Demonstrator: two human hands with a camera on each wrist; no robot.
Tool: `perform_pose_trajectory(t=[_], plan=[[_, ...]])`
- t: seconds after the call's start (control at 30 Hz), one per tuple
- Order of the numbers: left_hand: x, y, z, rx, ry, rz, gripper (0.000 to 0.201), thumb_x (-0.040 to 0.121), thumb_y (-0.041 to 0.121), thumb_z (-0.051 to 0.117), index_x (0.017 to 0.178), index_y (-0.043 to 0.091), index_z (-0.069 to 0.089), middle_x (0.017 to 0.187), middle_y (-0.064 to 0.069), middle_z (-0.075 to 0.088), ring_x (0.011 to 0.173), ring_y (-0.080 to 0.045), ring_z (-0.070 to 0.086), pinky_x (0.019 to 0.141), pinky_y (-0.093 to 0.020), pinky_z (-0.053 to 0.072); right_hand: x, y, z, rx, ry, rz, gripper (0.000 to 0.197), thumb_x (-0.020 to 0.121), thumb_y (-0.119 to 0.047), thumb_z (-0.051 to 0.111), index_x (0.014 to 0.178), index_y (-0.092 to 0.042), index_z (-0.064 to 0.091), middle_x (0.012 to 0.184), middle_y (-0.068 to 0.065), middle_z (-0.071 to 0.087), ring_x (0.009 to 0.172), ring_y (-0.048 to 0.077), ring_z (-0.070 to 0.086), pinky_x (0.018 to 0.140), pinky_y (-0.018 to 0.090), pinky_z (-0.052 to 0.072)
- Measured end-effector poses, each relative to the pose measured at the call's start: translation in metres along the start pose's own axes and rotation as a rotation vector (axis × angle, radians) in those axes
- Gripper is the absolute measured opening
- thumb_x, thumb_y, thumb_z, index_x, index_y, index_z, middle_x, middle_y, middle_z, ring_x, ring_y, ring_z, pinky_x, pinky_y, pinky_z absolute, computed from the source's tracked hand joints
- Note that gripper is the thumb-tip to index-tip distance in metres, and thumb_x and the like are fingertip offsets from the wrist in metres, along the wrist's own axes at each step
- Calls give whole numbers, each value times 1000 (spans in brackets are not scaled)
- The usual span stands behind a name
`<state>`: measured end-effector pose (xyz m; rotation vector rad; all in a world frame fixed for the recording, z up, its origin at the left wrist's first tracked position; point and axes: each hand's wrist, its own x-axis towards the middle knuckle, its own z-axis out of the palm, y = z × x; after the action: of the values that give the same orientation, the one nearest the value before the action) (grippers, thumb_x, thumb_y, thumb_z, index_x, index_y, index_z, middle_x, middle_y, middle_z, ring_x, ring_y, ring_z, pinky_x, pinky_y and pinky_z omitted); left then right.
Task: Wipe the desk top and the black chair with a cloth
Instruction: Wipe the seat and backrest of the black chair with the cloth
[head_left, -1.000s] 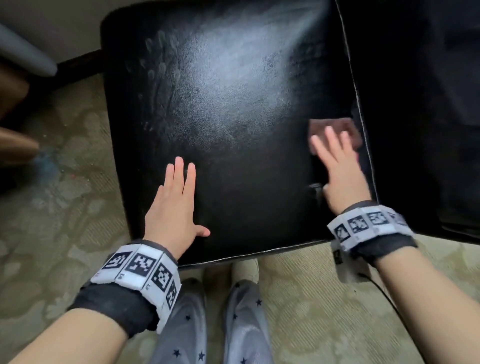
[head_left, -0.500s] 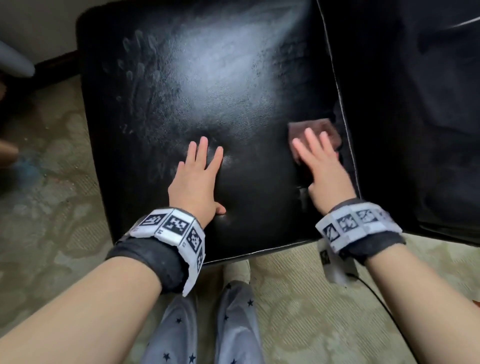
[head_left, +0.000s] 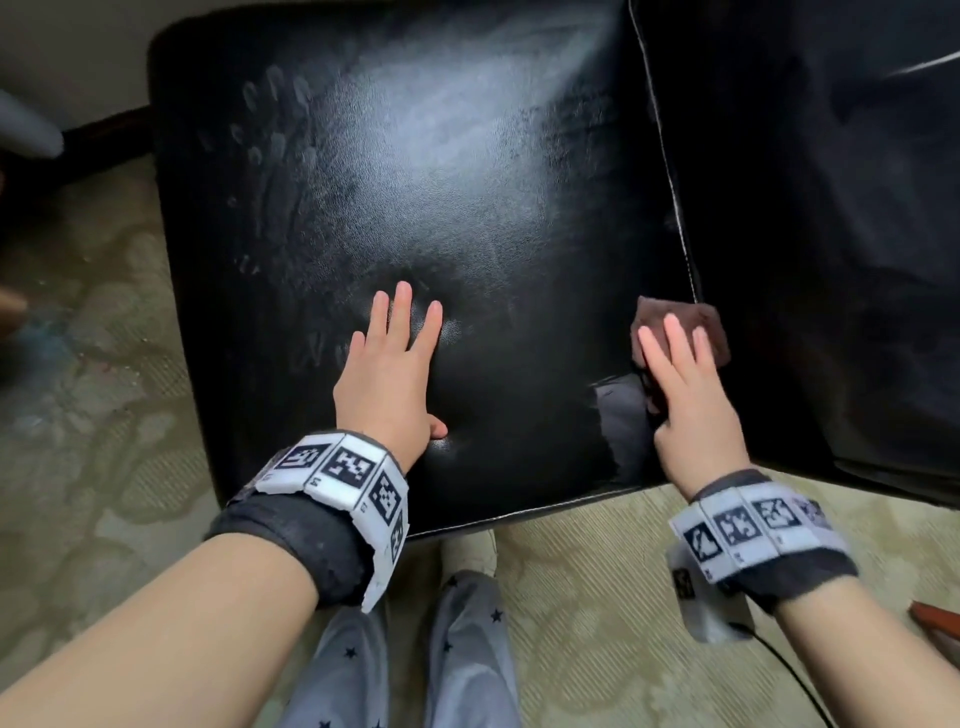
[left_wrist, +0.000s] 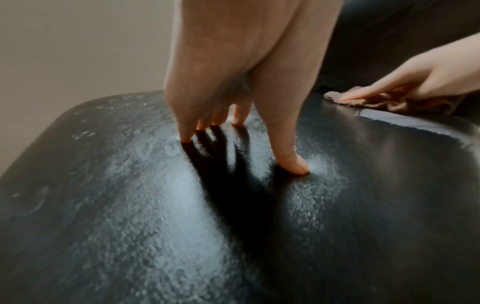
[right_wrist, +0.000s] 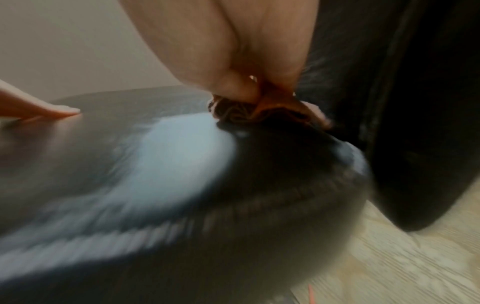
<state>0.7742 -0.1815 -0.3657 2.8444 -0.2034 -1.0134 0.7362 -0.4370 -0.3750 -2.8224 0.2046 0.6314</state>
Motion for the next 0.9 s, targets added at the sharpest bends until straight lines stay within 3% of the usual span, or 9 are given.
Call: perform_pose_trajectory(t=[0.1, 0.27, 0.37, 0.47, 0.6, 0.67, 0.73, 0.8, 0.9], plan=[[1, 3, 0, 8, -3, -10, 116, 73, 40, 77, 150, 23, -8, 156, -7, -22, 145, -25, -16, 117, -39, 10, 56, -10, -20, -125, 11, -14, 85, 81, 6, 55, 150, -14, 9, 158, 9, -2, 144, 33, 3, 115, 41, 20], [0, 8, 2, -17, 6, -33, 116, 72, 39, 77, 150, 23, -7, 156, -6, -22, 145, -24, -17, 117, -38, 11, 118, -32, -39, -113, 37, 101, 74, 90, -4, 52, 150, -15, 12, 157, 13, 4, 138, 38, 19, 109, 41, 26], [-1, 11, 3, -23, 7, -41, 116, 72, 39, 77, 151, 23, -6, 156, -6, -22, 144, -24, -17, 117, -39, 10, 80, -19, -35, -141, 30, -38, 79, 85, 3, 52, 150, -15, 11, 158, 10, 0, 143, 34, 6, 115, 38, 19], [-1, 11, 3, -24, 4, -46, 116, 72, 39, 78, 150, 23, -7, 156, -6, -22, 145, -25, -17, 117, -39, 11, 20, -8, -15, -116, -4, -137, 93, 72, 11, 60, 150, -15, 15, 158, 6, 1, 144, 33, 0, 114, 42, 23], [-1, 9, 2, -11, -1, -40, 116, 72, 38, 78, 151, 23, -6, 156, -7, -22, 144, -25, -17, 117, -39, 10, -39, -8, 28, -37, 56, -321, 106, 41, 19, 67, 140, -10, 41, 150, 15, 31, 138, 43, 22, 106, 53, 33], [0, 8, 2, -16, 1, -38, 116, 72, 37, 78, 151, 23, -6, 156, -6, -22, 144, -24, -17, 117, -39, 10, -55, -17, 47, -7, 22, -443, 97, 49, 14, 62, 139, -11, 39, 149, 14, 33, 137, 38, 19, 109, 48, 19], [0, 6, 1, -20, 2, -38, 117, 71, 37, 79, 151, 24, -6, 156, -5, -22, 145, -24, -17, 117, -39, 9, -55, -19, 51, 60, 30, -499, 71, 70, 3, 41, 139, -10, 41, 149, 13, 34, 138, 32, 17, 111, 41, 13], [0, 5, 1, -18, -1, -36, 117, 71, 37, 79, 151, 24, -6, 156, -5, -22, 144, -23, -18, 117, -39, 9, -45, -4, 48, 116, 113, -429, 66, 74, -2, 27, 138, -7, 44, 149, 12, 32, 139, 29, 16, 113, 36, 12], [0, 5, 3, -20, 6, -37, 118, 70, 37, 80, 151, 24, -5, 156, -5, -22, 144, -23, -17, 117, -40, 10, -29, 17, 40, 112, 284, -85, 81, 70, 23, 35, 144, -10, 35, 155, 6, 18, 144, 27, 8, 113, 35, 24]])
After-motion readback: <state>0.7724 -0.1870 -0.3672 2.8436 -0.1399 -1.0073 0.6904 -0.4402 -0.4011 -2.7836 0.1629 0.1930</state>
